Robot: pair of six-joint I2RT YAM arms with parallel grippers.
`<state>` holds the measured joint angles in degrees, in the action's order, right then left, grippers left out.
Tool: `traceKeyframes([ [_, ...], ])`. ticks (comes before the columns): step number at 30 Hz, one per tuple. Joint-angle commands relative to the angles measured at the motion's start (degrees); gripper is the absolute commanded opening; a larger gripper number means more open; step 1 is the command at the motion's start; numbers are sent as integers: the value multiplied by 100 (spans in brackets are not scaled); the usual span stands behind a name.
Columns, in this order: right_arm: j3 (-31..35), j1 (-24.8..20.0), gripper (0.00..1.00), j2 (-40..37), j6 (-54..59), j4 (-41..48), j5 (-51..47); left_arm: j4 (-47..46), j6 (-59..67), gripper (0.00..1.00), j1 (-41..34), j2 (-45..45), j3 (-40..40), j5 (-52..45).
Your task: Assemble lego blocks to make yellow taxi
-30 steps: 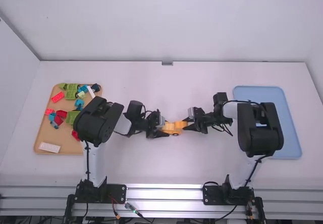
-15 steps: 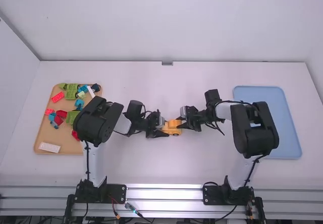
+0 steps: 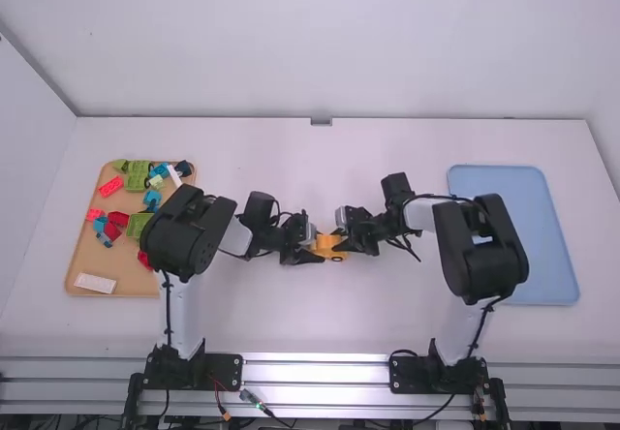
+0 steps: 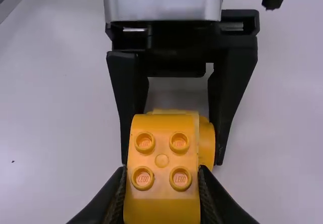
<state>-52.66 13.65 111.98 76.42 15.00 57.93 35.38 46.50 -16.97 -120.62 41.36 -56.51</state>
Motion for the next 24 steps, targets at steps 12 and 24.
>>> traceKeyframes([
  [12,-90,-9,1,387,-553,-369,229,-151,-44,24,11,-26,-76,216],
  [24,251,295,0,387,-949,-1078,-68,-92,-68,25,37,-26,-79,219],
])
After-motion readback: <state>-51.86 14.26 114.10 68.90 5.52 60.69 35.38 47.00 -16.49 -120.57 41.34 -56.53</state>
